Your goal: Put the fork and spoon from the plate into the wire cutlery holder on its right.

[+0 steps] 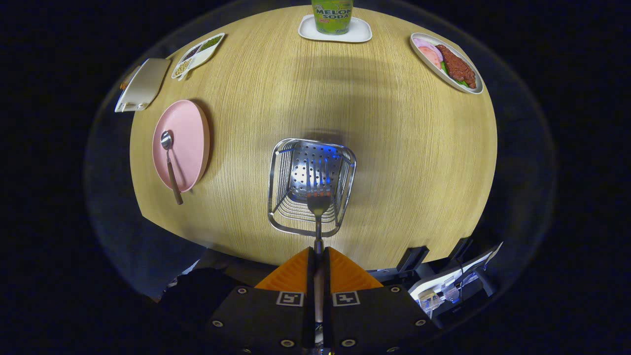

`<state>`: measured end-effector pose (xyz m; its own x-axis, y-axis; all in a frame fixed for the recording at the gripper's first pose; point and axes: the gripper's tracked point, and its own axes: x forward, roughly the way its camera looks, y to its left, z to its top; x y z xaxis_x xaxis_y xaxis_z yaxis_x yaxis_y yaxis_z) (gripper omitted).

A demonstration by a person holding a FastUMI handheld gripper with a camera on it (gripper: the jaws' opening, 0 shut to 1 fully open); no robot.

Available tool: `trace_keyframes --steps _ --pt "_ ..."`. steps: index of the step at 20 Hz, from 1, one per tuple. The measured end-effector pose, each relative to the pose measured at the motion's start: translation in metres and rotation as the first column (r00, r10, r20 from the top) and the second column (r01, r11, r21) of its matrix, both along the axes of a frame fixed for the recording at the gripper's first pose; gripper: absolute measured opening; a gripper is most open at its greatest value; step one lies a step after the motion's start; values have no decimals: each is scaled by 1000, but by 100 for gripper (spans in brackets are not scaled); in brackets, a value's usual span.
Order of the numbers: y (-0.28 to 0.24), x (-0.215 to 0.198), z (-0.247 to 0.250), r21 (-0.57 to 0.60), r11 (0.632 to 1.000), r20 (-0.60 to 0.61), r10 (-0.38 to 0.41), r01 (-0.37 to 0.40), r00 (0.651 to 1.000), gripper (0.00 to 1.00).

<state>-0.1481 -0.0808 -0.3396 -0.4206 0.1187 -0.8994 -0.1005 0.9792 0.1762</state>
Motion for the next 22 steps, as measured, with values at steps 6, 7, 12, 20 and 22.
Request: trace_keyframes --steps 6,7,12,20,22 --pt "-7 30 -7 -31 999 110 -34 37 993 9" --pt "-6 37 -6 -30 998 143 -56 61 988 10" --pt "17 80 11 62 988 389 -154 141 908 10" --pt "55 142 69 211 966 782 -257 147 568 42" --pt "66 158 88 261 954 850 -299 145 433 55"
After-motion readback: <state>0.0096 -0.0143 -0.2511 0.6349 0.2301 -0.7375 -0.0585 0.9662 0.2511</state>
